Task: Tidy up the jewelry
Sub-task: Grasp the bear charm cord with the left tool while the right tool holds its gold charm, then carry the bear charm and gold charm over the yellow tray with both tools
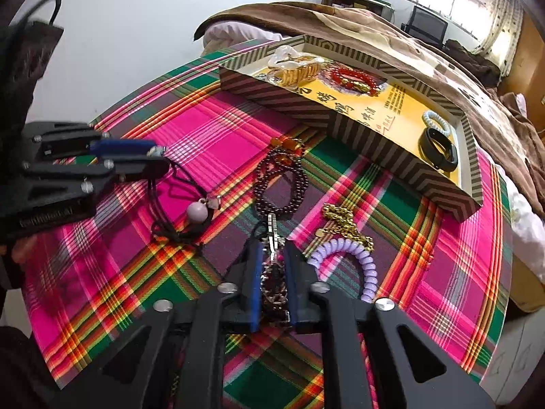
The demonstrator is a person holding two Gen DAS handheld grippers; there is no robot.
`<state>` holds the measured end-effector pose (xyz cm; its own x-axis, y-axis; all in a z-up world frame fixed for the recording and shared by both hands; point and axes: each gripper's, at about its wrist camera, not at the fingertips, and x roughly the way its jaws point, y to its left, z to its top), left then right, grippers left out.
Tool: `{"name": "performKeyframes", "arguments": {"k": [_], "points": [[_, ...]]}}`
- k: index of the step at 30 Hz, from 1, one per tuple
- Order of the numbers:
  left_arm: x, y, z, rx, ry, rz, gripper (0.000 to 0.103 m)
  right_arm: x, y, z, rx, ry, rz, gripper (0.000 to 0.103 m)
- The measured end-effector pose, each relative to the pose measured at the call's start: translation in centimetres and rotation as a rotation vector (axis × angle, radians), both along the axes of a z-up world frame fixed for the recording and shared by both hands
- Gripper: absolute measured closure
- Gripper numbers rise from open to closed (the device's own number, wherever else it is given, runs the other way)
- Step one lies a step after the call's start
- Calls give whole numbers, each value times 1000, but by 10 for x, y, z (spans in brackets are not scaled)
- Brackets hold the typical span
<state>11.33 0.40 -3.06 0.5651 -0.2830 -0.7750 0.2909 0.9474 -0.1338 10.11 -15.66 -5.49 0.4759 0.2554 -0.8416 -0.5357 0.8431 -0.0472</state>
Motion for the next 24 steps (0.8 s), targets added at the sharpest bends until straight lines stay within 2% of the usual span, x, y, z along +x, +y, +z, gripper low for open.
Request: {"name": "performKeyframes", "arguments": {"k": [3,8,13,19,24], "points": [[-1,5,9,-25,-15,7,80,-3,1,1,-11,-16,7,99],[-4,10,20,-56,-39,16,80,-3,-7,9,18,-38,-23,99],[-7,11,26,-74,-50,17,80,-4,-19,25,104,-52,-46,99],[-9,12,35,-98,-64,15,80,-1,-44,35,274,-31,-128,99],[-11,10,45,-92,-85,9,80,-4,-54,42,313,-41,-165,99]]}}
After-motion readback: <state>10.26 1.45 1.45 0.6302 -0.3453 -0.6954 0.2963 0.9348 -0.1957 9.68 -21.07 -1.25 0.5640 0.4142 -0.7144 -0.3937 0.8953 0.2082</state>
